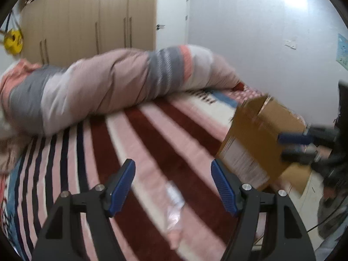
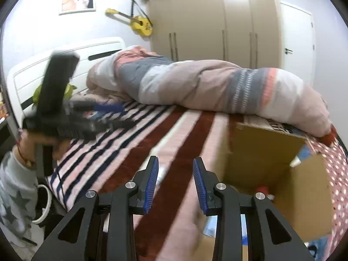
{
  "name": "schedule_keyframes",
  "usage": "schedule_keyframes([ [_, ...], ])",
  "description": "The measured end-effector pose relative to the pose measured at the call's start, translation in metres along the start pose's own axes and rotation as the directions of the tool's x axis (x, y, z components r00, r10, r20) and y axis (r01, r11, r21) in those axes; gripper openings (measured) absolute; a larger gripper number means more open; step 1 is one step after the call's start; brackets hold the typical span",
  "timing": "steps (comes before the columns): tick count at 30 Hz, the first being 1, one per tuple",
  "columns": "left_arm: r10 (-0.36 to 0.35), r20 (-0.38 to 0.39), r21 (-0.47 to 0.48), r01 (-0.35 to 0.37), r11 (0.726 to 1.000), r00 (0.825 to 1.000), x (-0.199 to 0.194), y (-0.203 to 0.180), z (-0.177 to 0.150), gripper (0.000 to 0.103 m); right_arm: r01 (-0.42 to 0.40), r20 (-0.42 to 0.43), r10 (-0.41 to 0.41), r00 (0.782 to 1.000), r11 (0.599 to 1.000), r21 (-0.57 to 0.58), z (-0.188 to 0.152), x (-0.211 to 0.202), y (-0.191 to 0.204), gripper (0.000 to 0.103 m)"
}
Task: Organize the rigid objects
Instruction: 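Grasp the clear pink-capped bottle with the left tool while the right tool grasps the small white bottle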
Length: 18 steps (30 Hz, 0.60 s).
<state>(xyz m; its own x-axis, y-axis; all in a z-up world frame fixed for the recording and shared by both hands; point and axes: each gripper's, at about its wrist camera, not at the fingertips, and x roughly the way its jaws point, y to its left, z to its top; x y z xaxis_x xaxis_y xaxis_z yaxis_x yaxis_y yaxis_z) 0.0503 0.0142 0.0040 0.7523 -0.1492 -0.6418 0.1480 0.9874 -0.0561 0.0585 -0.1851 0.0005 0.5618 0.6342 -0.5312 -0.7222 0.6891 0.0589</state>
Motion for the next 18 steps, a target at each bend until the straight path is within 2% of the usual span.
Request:
schedule_keyframes([
  [6, -0.065, -0.109, -0.103, 0.054, 0.993, 0.992, 0.042, 0.022, -0.072, 0.069, -0.034, -0.085, 0.033, 0.996, 0.999, -0.012, 0.006, 0.049, 0.040, 0.030],
  [12, -0.135, -0.167, -0.168, 0.106, 0.980, 0.977, 0.088, 0.015, -0.110, 0.068, 0.038, -0.201, -0.040, 0.979, 0.999, -0.014, -0.013, 0.114, 0.055, 0.036],
  [14, -0.151, -0.170, -0.188, 0.119, 0.975, 0.974, 0.099, 0.015, -0.115, 0.059, 0.053, -0.241, -0.049, 0.969, 0.999, 0.011, -0.021, 0.135, 0.048, 0.036],
  [16, -0.146, -0.162, -0.179, 0.117, 0.977, 0.976, 0.103, 0.015, -0.120, 0.035, 0.073, -0.278, -0.063, 0.959, 0.997, 0.026, -0.031, 0.156, 0.042, 0.036],
  [17, -0.150, -0.160, -0.168, 0.122, 0.978, 0.976, 0.104, 0.015, -0.120, 0.028, 0.079, -0.286, -0.068, 0.956, 0.996, 0.029, -0.032, 0.162, 0.040, 0.036],
  [18, -0.159, -0.154, -0.169, 0.133, 0.977, 0.975, 0.103, 0.016, -0.121, 0.028, 0.089, -0.299, -0.074, 0.951, 0.995, 0.036, -0.036, 0.172, 0.037, 0.036],
])
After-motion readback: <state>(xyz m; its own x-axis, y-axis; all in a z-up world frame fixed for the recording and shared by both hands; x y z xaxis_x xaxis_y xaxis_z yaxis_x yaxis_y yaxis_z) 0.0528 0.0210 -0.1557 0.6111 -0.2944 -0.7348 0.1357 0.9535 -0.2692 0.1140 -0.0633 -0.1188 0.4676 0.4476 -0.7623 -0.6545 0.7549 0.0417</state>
